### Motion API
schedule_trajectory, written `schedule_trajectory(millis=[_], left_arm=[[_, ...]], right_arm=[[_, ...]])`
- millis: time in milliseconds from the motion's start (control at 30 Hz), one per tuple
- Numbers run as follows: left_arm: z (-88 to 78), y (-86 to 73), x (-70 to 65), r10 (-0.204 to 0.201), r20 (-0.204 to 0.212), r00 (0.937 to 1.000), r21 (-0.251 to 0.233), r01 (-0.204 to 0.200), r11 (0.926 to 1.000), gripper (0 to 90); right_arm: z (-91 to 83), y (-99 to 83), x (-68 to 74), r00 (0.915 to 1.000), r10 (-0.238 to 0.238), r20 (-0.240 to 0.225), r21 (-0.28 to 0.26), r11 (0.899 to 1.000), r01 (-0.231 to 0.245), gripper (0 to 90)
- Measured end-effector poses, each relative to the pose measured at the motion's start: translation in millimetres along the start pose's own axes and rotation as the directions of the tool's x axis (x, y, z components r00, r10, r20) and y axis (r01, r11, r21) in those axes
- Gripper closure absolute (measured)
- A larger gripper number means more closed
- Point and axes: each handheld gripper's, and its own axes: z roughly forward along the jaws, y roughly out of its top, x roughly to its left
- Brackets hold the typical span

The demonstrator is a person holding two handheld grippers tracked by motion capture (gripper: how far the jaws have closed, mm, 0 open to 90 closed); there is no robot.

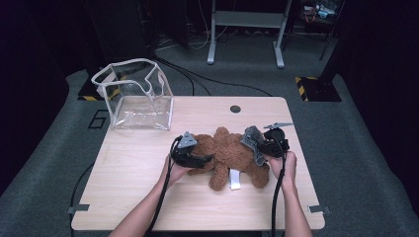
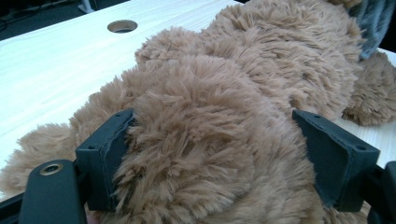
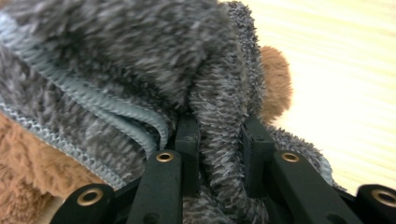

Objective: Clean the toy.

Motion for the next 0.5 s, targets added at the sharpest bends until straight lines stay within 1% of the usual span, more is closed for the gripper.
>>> schedule_trajectory(millis=[67, 133, 167, 233, 333, 367, 400, 433, 467, 500], left_arm=[[0.5, -0.1, -0.7, -0.003, -0.003, 1.0, -0.004, 0.003, 1.0, 18.2], [0.7, -0.2, -1.1, -0.006, -0.006, 1.0, -0.007, 0.006, 1.0, 18.2], [0.6, -0.5, -1.0, -0.008, -0.005, 1.0, -0.009, 0.008, 0.9999, 18.2], [0.3, -0.9, -0.8, -0.013, -0.004, 0.9999, -0.01, 0.013, 0.9999, 18.2], [-0.4, -1.1, -0.8, -0.011, -0.003, 0.9999, -0.009, 0.011, 0.9999, 18.2], [-0.4, -1.2, -0.9, -0.012, -0.001, 0.9999, -0.011, 0.012, 0.9999, 18.2], [-0.9, -1.0, -1.3, -0.011, -0.003, 0.9999, -0.006, 0.011, 0.9999, 18.2], [-1.4, -0.9, -1.4, -0.007, -0.003, 1.0, -0.004, 0.007, 1.0, 18.2], [-1.8, -1.0, -1.1, -0.002, 0.002, 1.0, -0.002, 0.002, 1.0, 18.2], [-1.9, -1.2, -1.3, -0.005, 0.003, 1.0, -0.004, 0.005, 1.0, 18.2]], right_arm=[[5.8, -0.4, -4.6, 0.9996, 0.016, -0.023, 0.012, 1.0, -0.016, 72.9], [12.1, -1.2, -9.8, 0.9991, 0.034, -0.027, 0.039, 0.999, -0.033, 73.0], [17.1, -2.1, -11.2, 0.9995, 0.03, -0.007, 0.061, 0.998, -0.03, 73.0], [30.4, -5.7, -13.6, 0.9999, 0.001, 0.015, 0.12, 0.993, -0.003, 73.0], [43.9, -11.8, -18.1, 0.9996, 0.027, 0.007, 0.138, 0.99, -0.028, 73.0], [46.3, -13.4, -19.9, 0.9996, 0.026, 0.009, 0.144, 0.989, -0.027, 73.0], [48.2, -14.8, -20.4, 0.9991, 0.025, 0.034, 0.162, 0.986, -0.031, 73.0], [50.6, -17.1, -22.5, 0.9983, 0.003, 0.058, 0.181, 0.983, -0.014, 72.9], [52.0, -19.9, -24.4, 0.9954, -0.005, 0.096, 0.212, 0.977, -0.015, 72.8], [52.9, -23.5, -28.1, 0.9934, -0.013, 0.114, 0.236, 0.972, -0.015, 72.8]])
